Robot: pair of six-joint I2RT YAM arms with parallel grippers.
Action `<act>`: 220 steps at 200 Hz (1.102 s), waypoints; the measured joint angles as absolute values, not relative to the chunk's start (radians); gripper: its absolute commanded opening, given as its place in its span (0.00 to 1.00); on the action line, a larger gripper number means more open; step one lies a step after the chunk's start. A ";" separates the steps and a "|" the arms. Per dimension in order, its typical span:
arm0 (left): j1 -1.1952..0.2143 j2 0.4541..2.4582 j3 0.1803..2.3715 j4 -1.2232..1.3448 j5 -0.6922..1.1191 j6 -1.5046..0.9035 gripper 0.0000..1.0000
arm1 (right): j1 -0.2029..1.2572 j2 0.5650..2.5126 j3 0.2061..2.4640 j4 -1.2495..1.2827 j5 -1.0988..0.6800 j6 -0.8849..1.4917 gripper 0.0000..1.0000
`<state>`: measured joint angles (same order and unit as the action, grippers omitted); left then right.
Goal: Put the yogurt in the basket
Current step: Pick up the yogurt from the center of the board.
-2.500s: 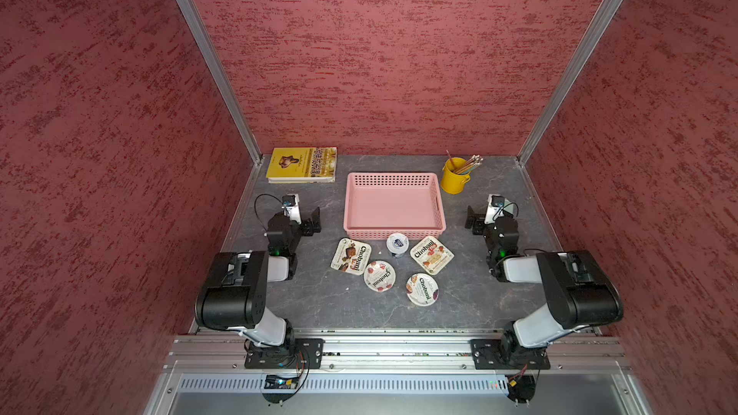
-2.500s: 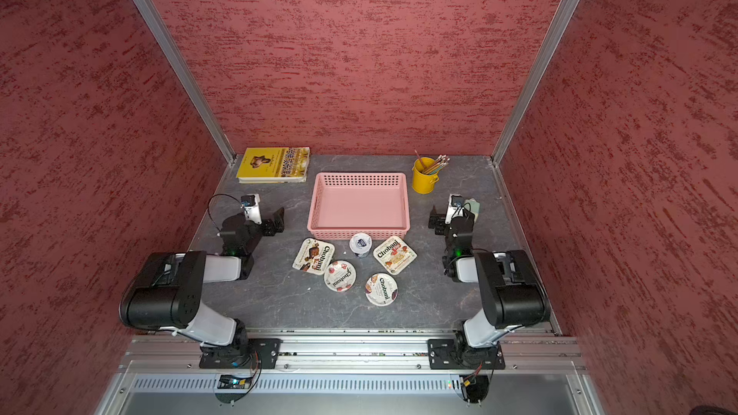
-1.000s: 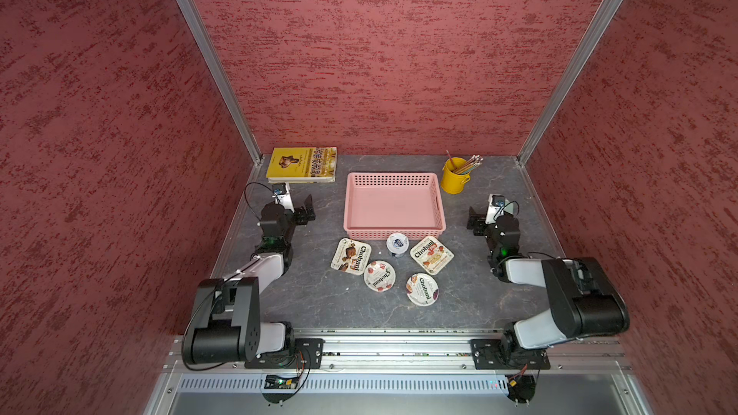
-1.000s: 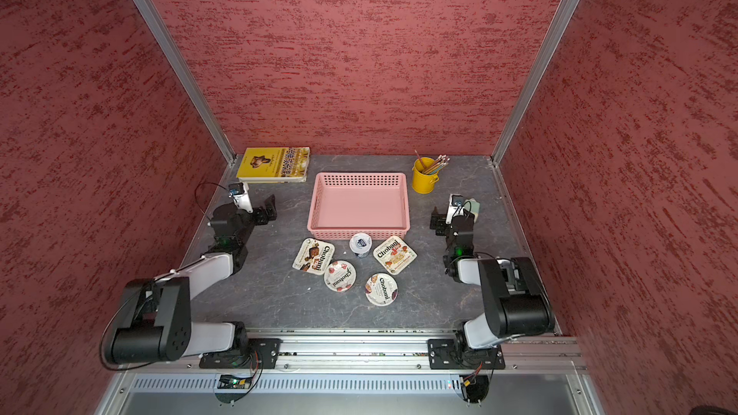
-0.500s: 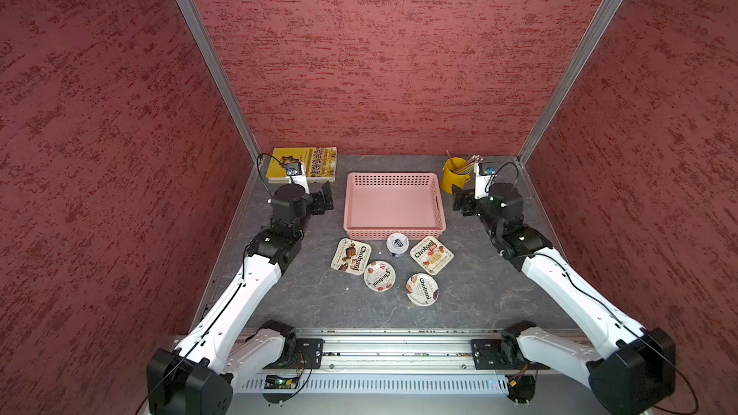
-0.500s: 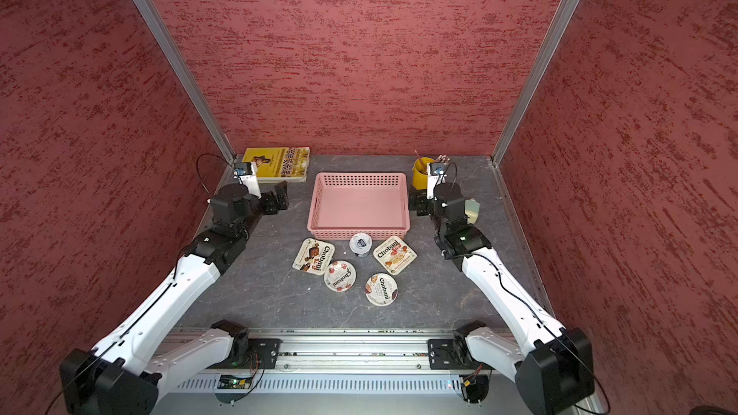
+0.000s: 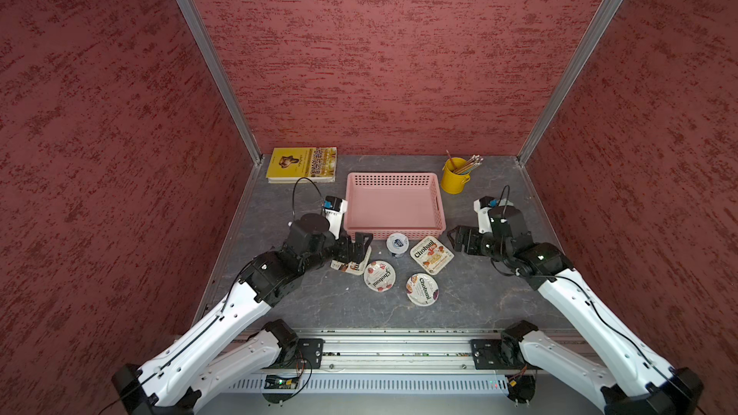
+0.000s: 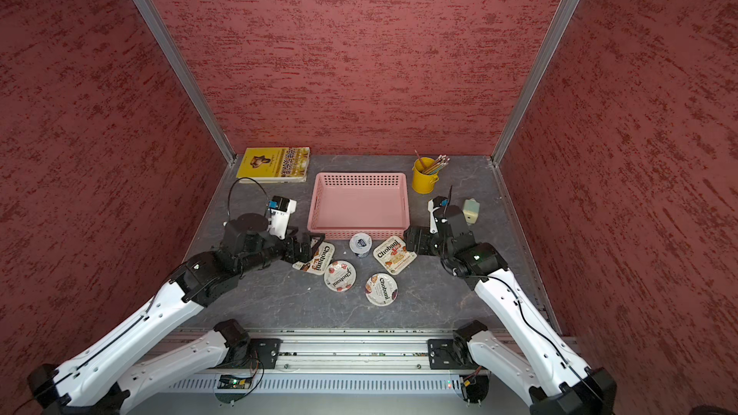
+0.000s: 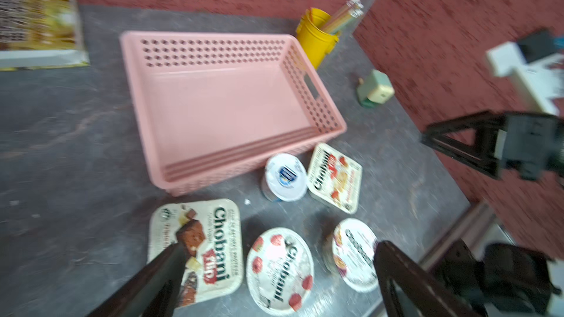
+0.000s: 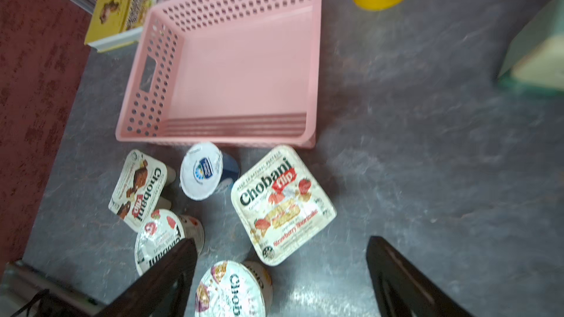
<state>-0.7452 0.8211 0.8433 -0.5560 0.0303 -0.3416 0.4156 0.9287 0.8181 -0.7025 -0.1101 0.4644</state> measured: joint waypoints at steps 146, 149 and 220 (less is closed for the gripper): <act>-1.213 0.577 0.524 -0.241 -0.006 0.043 1.00 | 0.179 0.949 0.529 -0.501 -0.359 0.638 0.87; -1.216 0.577 0.521 -0.237 -0.007 0.045 1.00 | 0.172 0.959 0.525 -0.494 -0.367 0.636 0.86; -1.230 0.641 0.437 -0.133 -0.068 0.070 1.00 | 0.142 1.108 0.528 -0.379 -0.490 0.540 0.65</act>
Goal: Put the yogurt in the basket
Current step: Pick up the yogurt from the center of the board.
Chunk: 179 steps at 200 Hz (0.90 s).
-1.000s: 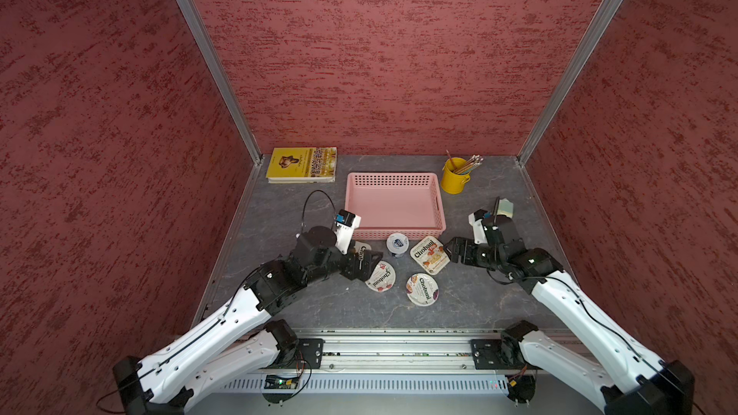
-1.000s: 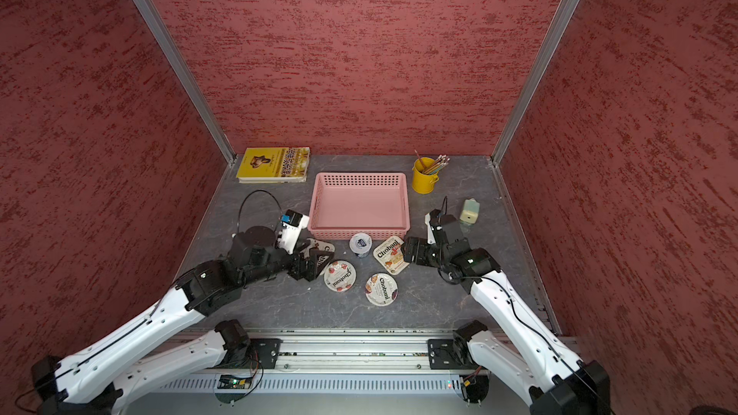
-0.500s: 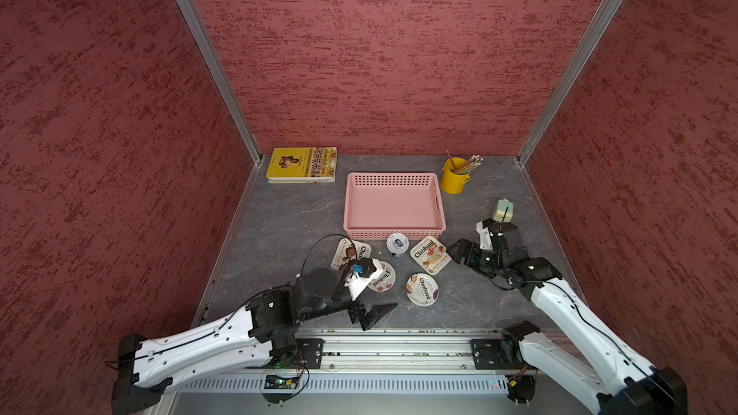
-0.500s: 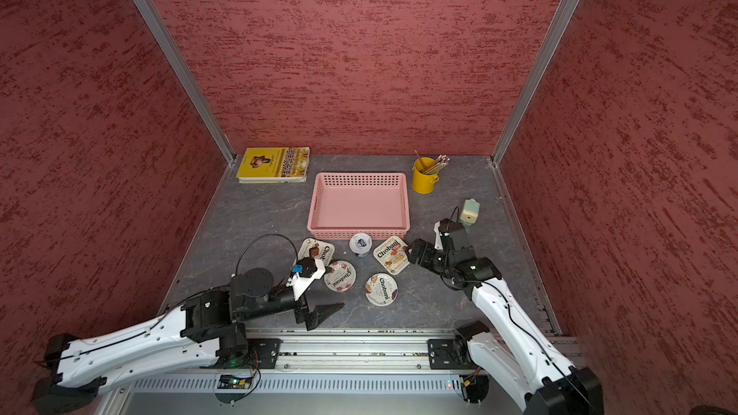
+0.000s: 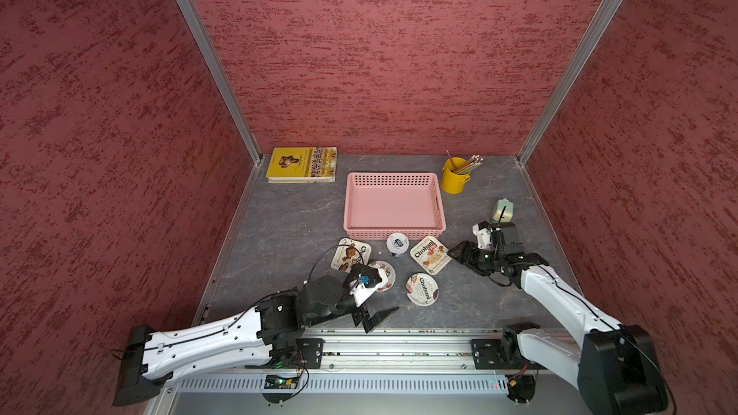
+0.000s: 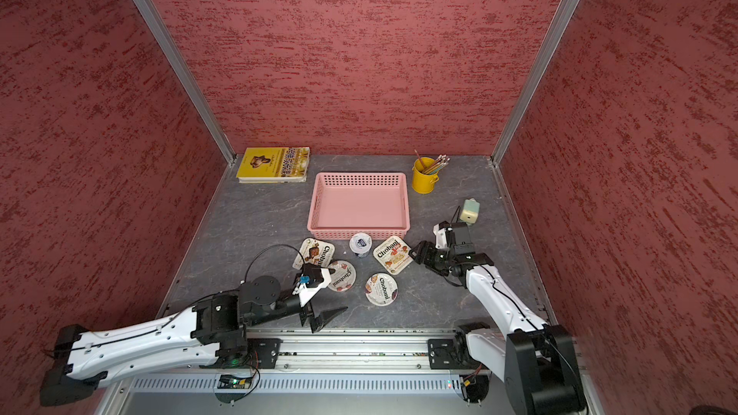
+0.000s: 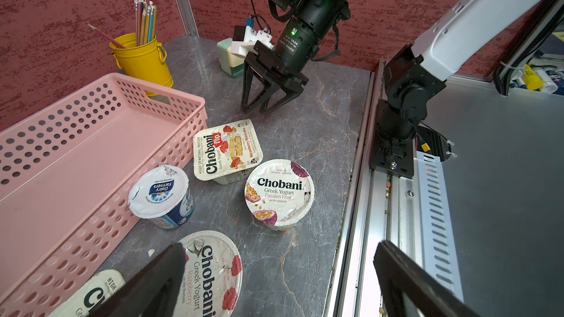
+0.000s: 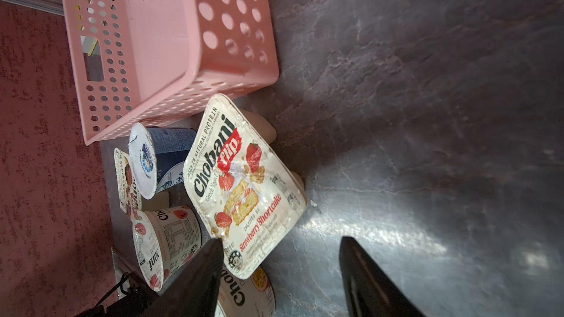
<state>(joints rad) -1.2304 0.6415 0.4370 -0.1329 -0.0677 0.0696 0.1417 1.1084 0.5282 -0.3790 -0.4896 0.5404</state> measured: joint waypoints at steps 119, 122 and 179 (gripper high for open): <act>-1.233 0.562 0.385 -0.149 -0.300 0.083 1.00 | 0.118 1.166 0.483 -0.207 -0.580 0.511 0.65; -1.232 0.557 0.385 -0.152 -0.305 0.083 1.00 | 0.117 1.168 0.481 -0.204 -0.581 0.511 0.65; -1.192 0.510 0.376 -0.187 -0.379 0.040 1.00 | 0.107 1.204 0.476 -0.169 -0.585 0.500 0.63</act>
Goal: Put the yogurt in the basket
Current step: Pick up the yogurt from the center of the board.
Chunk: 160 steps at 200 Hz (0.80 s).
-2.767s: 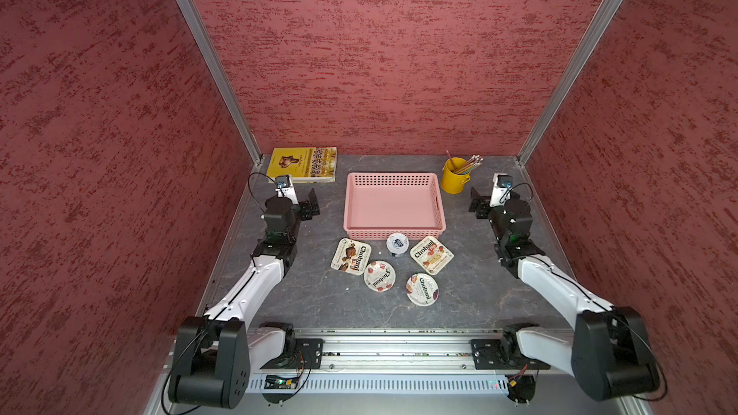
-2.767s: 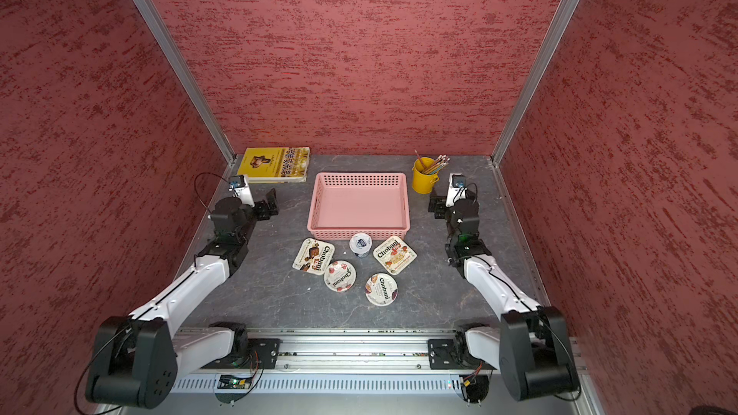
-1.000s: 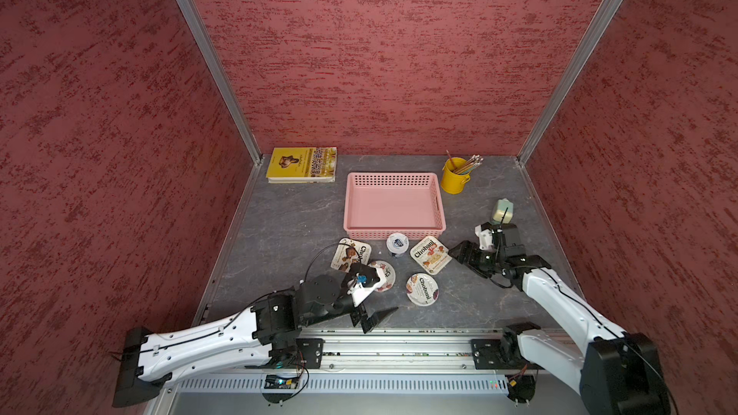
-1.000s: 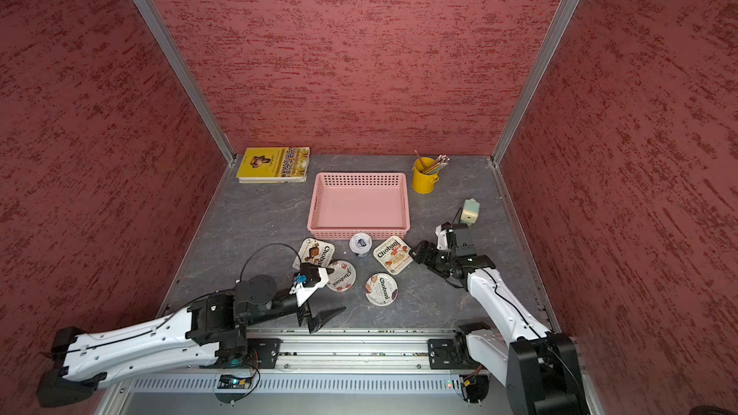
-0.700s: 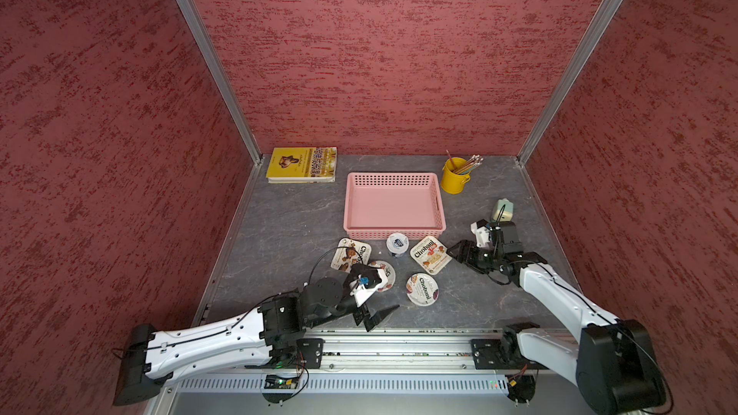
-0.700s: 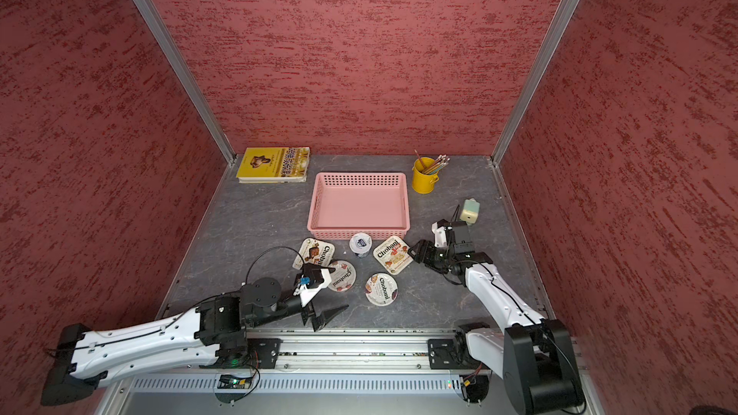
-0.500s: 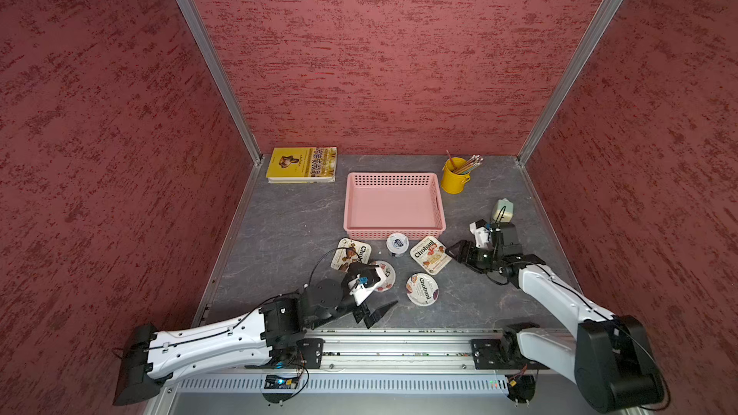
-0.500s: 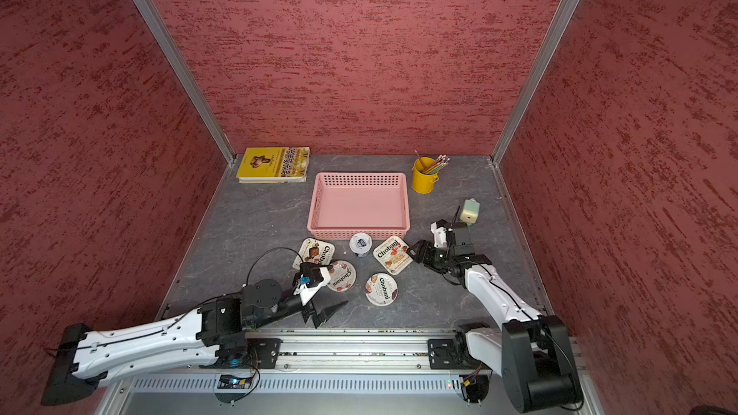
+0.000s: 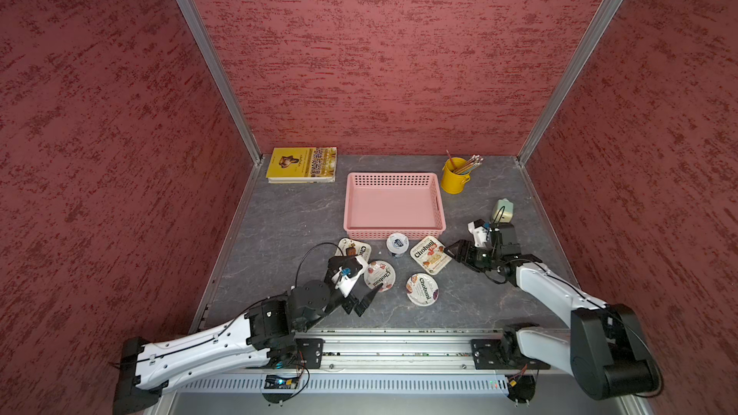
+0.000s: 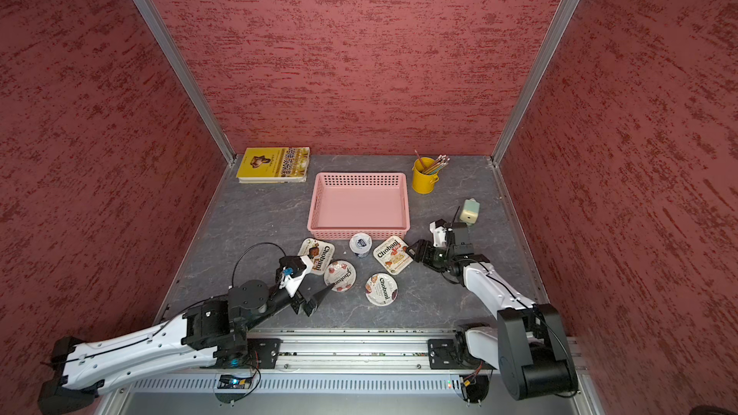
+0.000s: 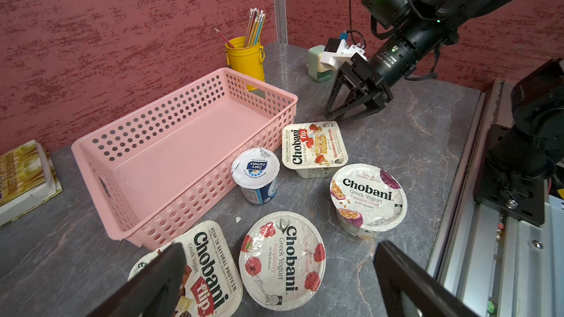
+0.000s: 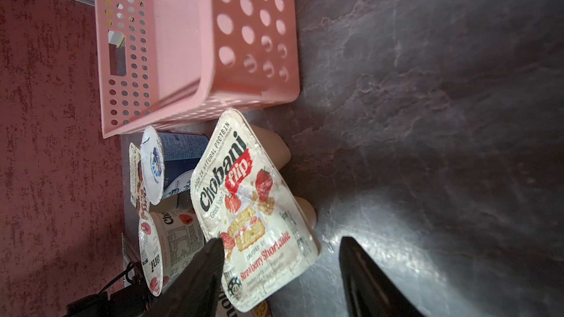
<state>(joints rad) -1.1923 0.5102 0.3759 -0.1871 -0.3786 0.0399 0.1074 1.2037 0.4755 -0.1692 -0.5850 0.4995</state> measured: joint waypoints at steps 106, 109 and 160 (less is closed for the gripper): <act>-1.058 0.578 0.326 -0.112 -0.278 0.030 1.00 | 0.101 1.299 0.474 -0.088 -0.628 0.487 0.51; -1.056 0.578 0.326 -0.111 -0.274 0.030 1.00 | 0.101 1.299 0.474 -0.086 -0.628 0.487 0.50; -1.042 0.599 0.325 -0.089 -0.213 0.030 1.00 | 0.101 1.308 0.474 -0.070 -0.638 0.482 0.40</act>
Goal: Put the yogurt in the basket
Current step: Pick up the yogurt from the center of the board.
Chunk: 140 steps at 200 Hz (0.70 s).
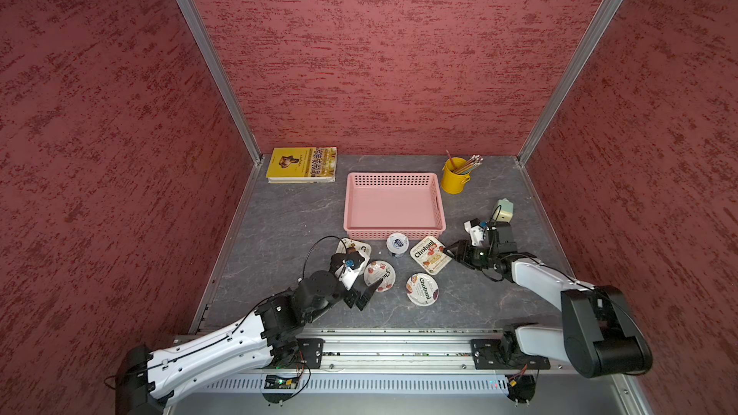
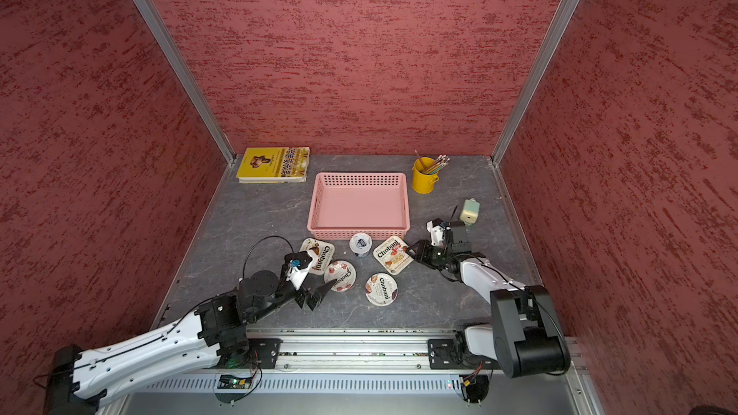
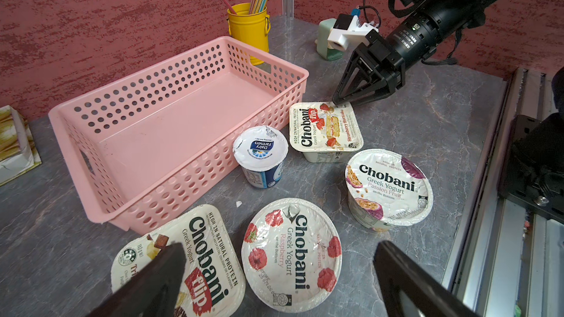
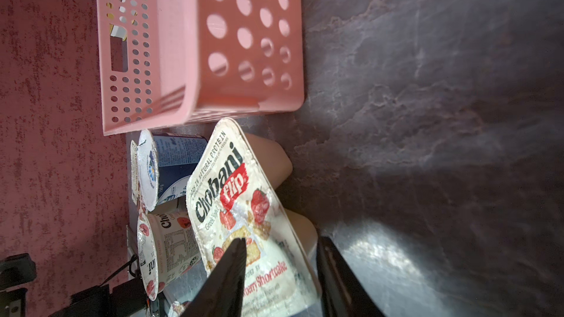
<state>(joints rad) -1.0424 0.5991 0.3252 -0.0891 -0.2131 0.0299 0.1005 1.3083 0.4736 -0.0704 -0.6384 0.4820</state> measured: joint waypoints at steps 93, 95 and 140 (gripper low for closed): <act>-1.031 0.622 0.325 -0.072 -0.176 0.030 1.00 | 0.100 1.313 0.474 -0.071 -0.647 0.480 0.20; -1.031 0.622 0.325 -0.072 -0.176 0.030 1.00 | 0.100 1.313 0.474 -0.071 -0.647 0.479 0.19; -1.031 0.622 0.325 -0.069 -0.168 0.022 1.00 | 0.099 1.313 0.474 -0.069 -0.656 0.478 0.00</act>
<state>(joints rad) -1.0309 0.6220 0.3252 -0.0689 -0.1684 0.0223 0.0994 1.3128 0.4736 -0.0689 -0.6556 0.4782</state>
